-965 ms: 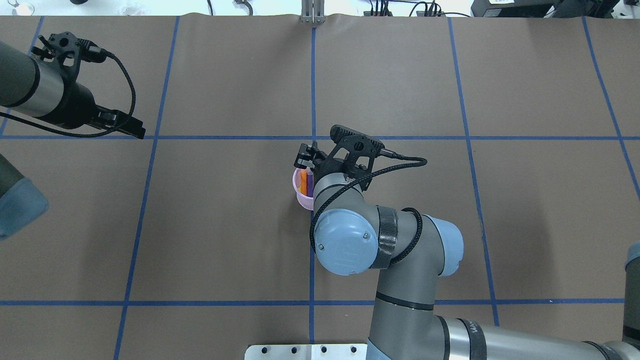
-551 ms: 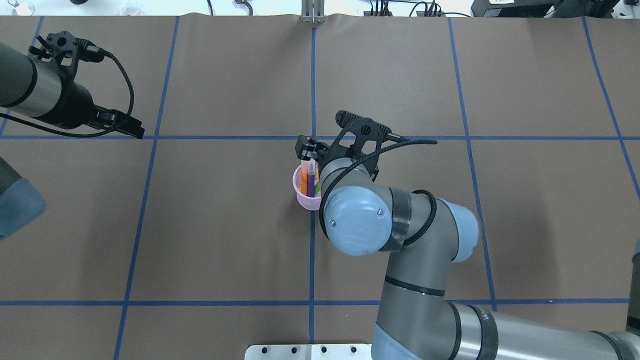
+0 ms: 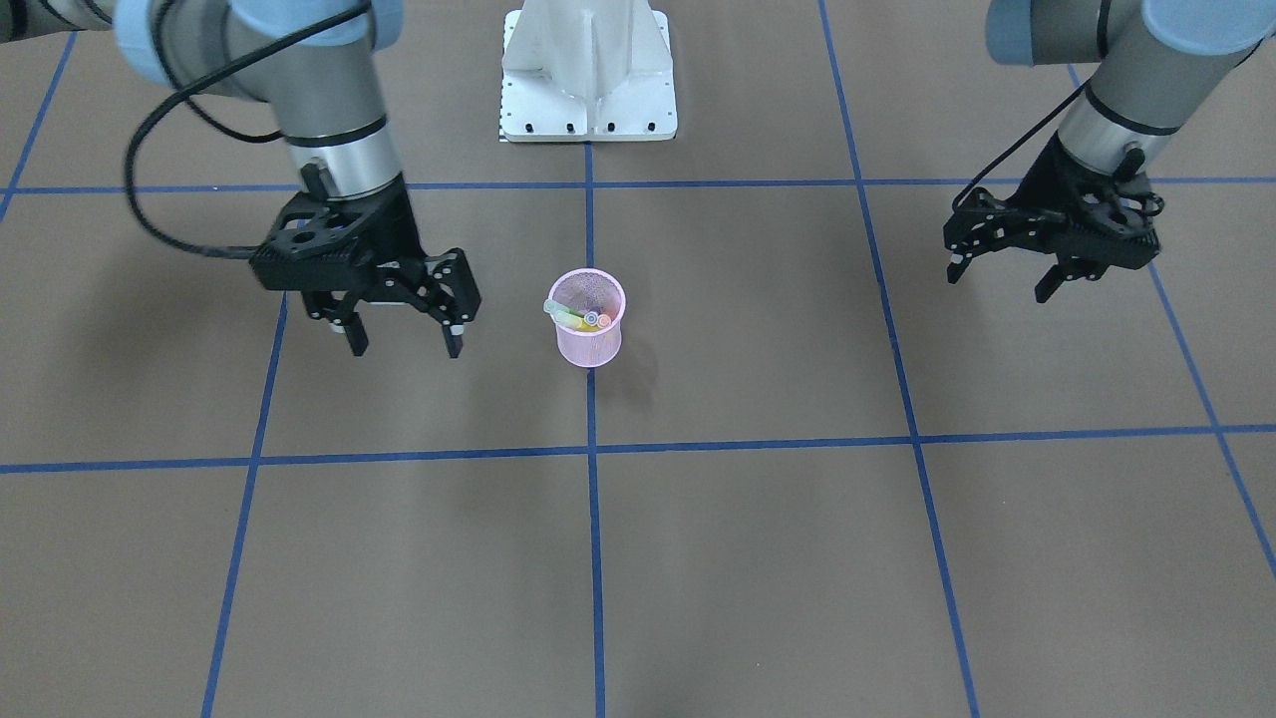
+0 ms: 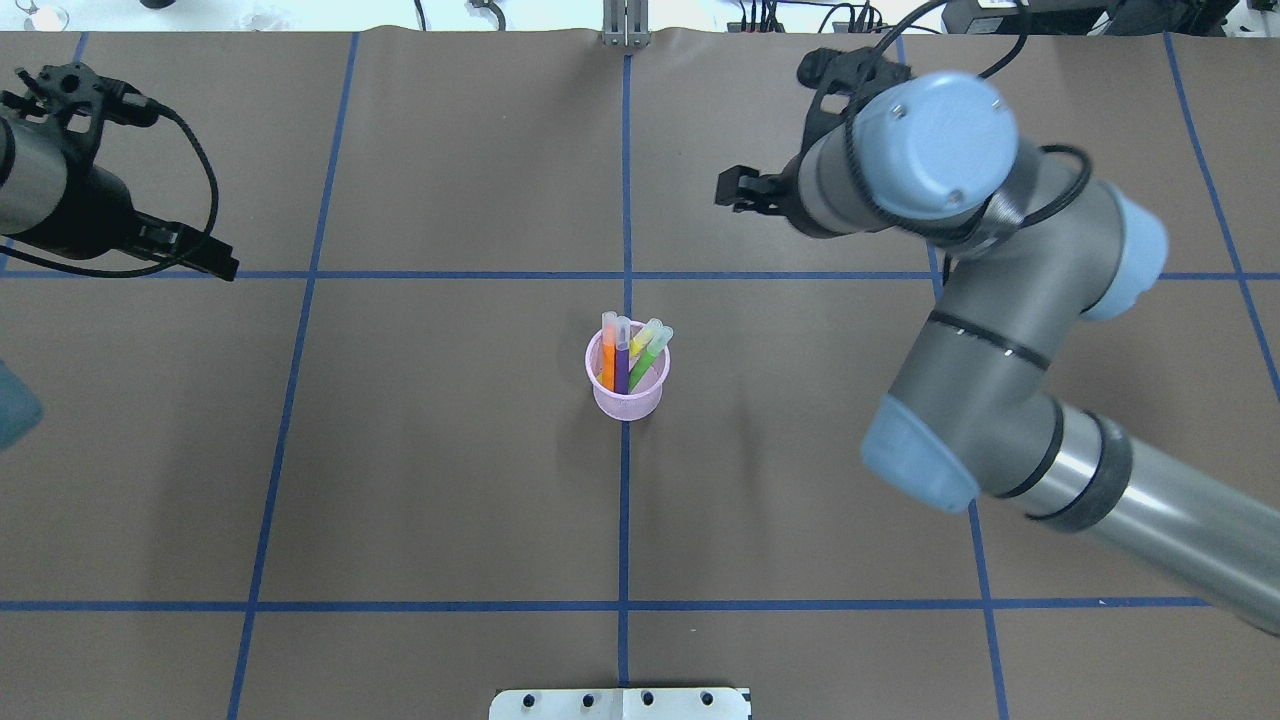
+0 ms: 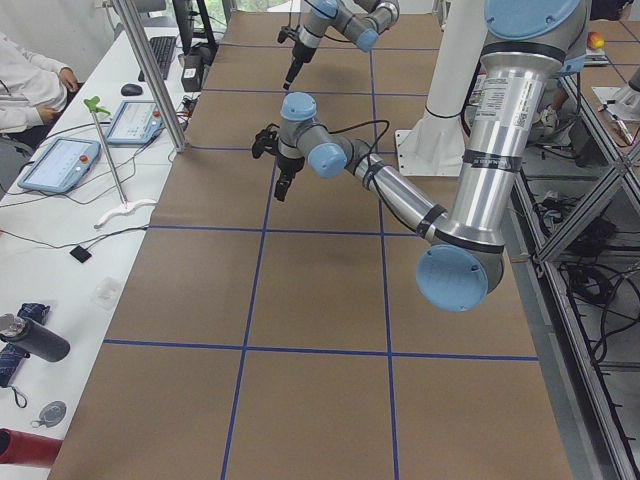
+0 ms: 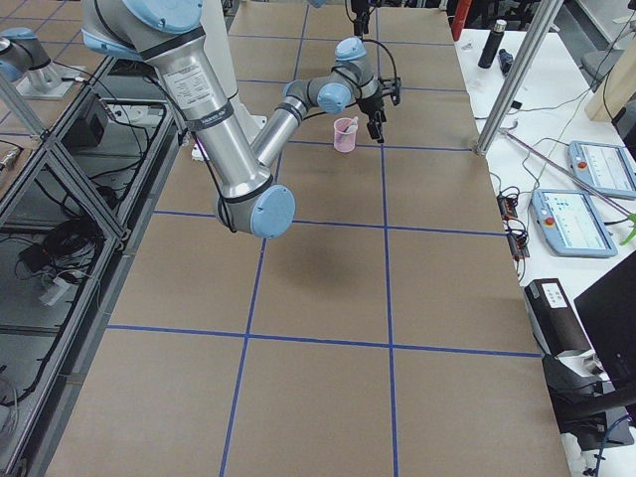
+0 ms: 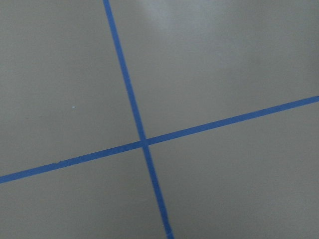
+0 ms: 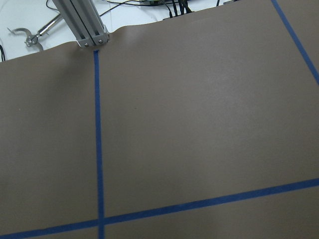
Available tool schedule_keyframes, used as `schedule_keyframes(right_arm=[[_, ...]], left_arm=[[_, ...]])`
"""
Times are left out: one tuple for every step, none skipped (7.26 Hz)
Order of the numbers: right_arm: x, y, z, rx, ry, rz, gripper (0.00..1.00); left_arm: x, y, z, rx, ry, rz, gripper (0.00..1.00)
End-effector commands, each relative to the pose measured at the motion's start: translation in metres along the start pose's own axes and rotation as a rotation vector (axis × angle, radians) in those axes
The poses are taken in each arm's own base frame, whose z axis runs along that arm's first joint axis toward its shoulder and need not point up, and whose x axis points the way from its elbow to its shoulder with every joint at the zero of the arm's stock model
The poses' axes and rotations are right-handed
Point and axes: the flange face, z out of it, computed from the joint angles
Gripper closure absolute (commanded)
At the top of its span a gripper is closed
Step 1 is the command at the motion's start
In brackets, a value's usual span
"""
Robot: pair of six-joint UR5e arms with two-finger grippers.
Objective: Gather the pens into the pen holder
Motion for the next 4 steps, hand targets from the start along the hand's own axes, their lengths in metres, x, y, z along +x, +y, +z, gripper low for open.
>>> schedule_keyframes(right_arm=[[0.127,-0.058,-0.021,-0.124,-0.008,-0.171,0.01],[0.191,-0.071,-0.026,-0.164,-0.006,-0.257,0.01],[0.247,-0.073,-0.032,-0.185,0.01,-0.279,0.01],[0.302,-0.069,-0.035,-0.208,0.034,-0.323,0.01]], left_arm=[[-0.083,0.019,-0.035,-0.089,-0.086,0.084,0.0],[-0.136,0.034,-0.051,-0.102,-0.087,0.108,0.0],[-0.189,0.054,-0.059,-0.117,-0.077,0.108,0.0],[-0.249,0.071,-0.068,-0.114,-0.049,0.074,0.0]])
